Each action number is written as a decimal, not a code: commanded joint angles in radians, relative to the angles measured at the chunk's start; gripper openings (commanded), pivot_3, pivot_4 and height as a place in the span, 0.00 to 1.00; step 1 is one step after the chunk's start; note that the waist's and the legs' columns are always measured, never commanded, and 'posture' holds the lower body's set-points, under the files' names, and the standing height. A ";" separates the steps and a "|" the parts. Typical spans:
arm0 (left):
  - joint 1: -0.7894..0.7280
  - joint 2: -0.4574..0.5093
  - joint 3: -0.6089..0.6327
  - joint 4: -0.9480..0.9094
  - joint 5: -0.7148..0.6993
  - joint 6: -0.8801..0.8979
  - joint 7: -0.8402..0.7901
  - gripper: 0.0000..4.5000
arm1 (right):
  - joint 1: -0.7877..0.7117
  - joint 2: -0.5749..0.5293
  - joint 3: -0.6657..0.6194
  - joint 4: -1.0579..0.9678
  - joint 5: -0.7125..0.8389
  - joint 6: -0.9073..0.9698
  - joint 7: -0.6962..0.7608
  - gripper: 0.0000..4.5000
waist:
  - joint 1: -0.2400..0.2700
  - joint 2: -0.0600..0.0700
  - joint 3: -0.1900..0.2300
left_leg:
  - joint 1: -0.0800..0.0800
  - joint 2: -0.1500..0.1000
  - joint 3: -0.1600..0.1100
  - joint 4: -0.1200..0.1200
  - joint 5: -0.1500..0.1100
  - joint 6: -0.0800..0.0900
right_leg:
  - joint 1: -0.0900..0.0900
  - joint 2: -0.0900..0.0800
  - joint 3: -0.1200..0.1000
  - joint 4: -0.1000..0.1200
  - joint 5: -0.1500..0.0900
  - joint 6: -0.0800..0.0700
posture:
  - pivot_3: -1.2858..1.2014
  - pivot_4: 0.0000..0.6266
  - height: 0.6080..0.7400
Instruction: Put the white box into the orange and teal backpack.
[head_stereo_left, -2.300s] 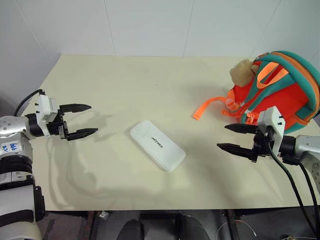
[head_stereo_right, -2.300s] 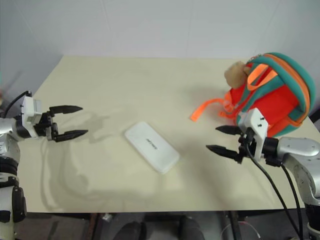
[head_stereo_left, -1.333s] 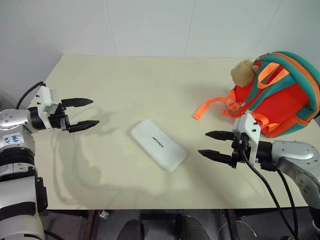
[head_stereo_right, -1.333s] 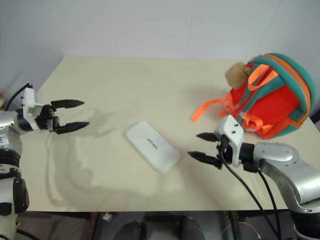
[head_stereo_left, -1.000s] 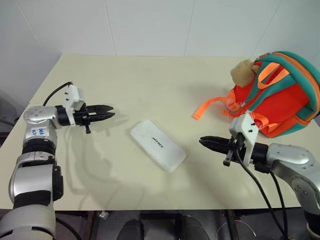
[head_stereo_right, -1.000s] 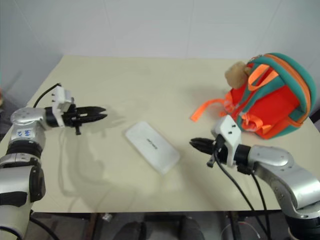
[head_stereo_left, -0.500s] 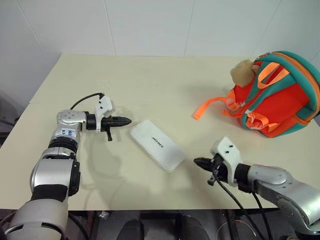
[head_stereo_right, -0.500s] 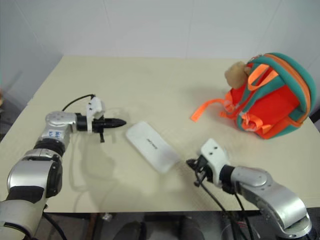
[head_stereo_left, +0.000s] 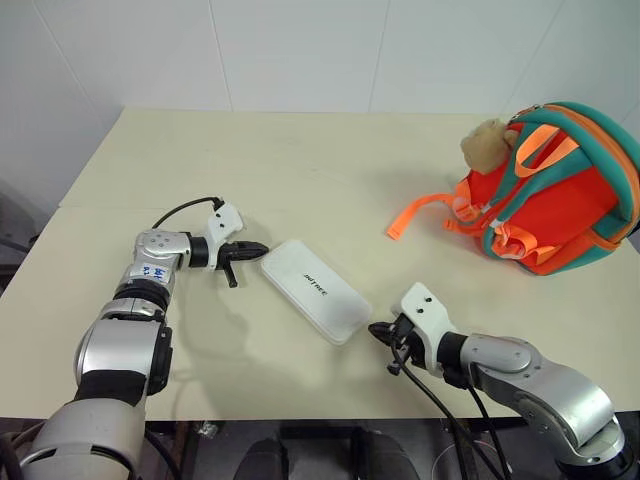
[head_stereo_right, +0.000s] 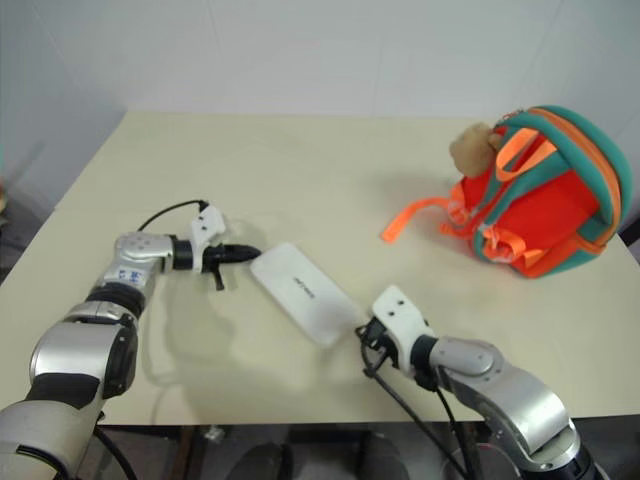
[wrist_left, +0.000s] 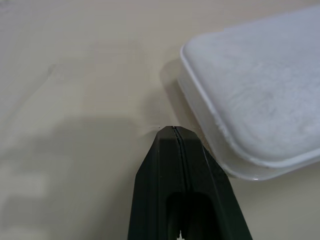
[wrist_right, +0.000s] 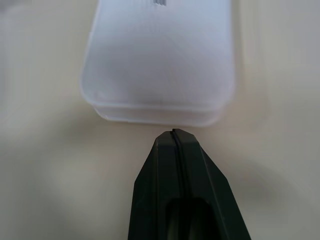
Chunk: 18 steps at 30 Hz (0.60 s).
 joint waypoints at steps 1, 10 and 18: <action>0.001 -0.015 -0.001 0.005 0.011 -0.003 -0.002 0.00 | -0.019 0.020 0.020 0.001 -0.022 -0.011 -0.006 0.03 | 0.001 0.000 0.000 | 0.000 0.000 0.000 0.000 0.000 0.000 | 0.000 0.000 0.000 0.000 0.000 0.000 | 0.52 0.24 1.00; 0.016 -0.019 0.014 -0.015 -0.012 -0.024 -0.117 0.00 | -0.081 0.076 0.078 0.083 -0.103 -0.060 -0.008 0.03 | -0.005 0.000 0.000 | 0.000 0.000 0.000 0.000 0.000 0.000 | 0.000 0.000 0.000 0.000 0.000 0.000 | 0.52 0.24 1.00; 0.094 0.026 0.000 -0.073 -0.021 -0.039 -0.297 0.00 | -0.123 0.100 0.090 0.141 -0.159 -0.099 0.015 0.03 | -0.003 -0.001 -0.001 | 0.002 0.000 0.000 0.001 0.000 0.000 | 0.001 0.000 0.000 0.002 0.000 0.000 | 0.52 0.24 1.00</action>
